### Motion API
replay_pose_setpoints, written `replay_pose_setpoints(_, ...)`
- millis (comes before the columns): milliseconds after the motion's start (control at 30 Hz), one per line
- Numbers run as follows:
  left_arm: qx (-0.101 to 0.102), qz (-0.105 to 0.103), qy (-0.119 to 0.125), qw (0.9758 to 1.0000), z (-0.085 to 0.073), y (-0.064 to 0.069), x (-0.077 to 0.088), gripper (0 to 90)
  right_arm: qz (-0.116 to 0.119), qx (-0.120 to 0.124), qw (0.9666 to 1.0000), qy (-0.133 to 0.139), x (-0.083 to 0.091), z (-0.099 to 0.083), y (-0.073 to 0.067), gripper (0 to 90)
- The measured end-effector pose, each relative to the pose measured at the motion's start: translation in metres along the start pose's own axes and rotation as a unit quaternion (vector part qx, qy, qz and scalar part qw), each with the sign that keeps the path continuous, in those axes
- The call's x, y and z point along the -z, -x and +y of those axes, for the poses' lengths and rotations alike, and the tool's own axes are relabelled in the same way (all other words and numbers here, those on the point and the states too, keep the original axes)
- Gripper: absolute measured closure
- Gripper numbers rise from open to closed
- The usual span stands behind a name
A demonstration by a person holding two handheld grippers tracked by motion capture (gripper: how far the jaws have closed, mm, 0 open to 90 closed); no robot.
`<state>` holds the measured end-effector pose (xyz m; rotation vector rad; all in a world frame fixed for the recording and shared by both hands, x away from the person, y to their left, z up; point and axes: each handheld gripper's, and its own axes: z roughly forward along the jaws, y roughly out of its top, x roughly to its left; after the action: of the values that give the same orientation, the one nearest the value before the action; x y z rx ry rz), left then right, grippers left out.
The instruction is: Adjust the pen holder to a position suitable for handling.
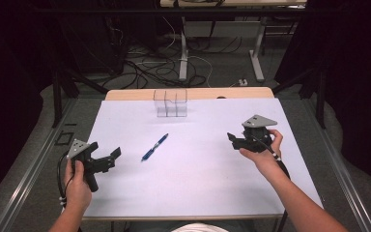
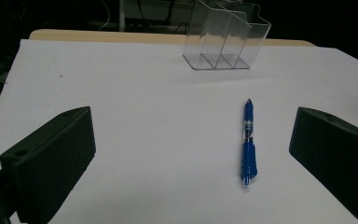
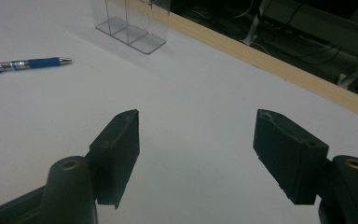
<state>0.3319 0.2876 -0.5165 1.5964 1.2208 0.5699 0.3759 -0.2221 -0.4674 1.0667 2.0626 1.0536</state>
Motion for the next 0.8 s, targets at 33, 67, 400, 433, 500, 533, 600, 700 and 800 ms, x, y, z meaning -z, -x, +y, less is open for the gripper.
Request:
replay_pose_setpoints(33, 0.003, -0.001, 0.0, 1.0, 0.0, 0.0, 0.0, 0.1, 0.001, 0.006, 1.0, -0.001, -0.001, 0.004, -0.002, 31.4)
replay_pose_setpoints(67, 0.002, -0.001, -0.001, 1.0, 0.0, 0.0, 0.001, 0.1, 0.0, 0.012, 0.9999, -0.001, -0.002, 0.008, -0.004, 31.5)
replay_pose_setpoints(400, -0.001, -0.004, -0.001, 1.0, -0.001, 0.001, 0.001, 0.1, 0.014, 0.046, 0.9988, -0.006, -0.013, 0.048, -0.02, 31.1)
replay_pose_setpoints(433, -0.001, -0.005, -0.002, 1.0, -0.001, 0.001, 0.001, 0.1, 0.014, 0.046, 0.9988, -0.006, -0.013, 0.048, -0.02, 31.1)
replay_pose_setpoints(500, -0.003, -0.003, -0.003, 1.0, -0.001, 0.001, 0.001, 0.1, 0.015, 0.057, 0.9983, -0.006, -0.016, 0.06, -0.023, 30.9)
replay_pose_setpoints(533, -0.001, -0.004, -0.001, 1.0, -0.001, 0.001, 0.001, 0.1, 0.015, 0.06, 0.9981, -0.002, -0.017, 0.064, -0.024, 30.4)
replay_pose_setpoints(600, -0.001, -0.003, 0.0, 1.0, -0.001, 0.0, 0.001, 0.1, 0.014, 0.062, 0.998, -0.001, -0.018, 0.068, -0.025, 30.2)
replay_pose_setpoints(700, 0.0, -0.004, 0.001, 1.0, -0.002, 0.0, 0.001, 0.1, 0.019, 0.078, 0.9968, -0.003, -0.023, 0.083, -0.031, 30.9)
replay_pose_setpoints(800, -0.001, -0.004, 0.0, 1.0, -0.002, -0.001, 0.002, 0.1, 0.025, 0.091, 0.9955, -0.008, -0.029, 0.092, -0.036, 31.2)
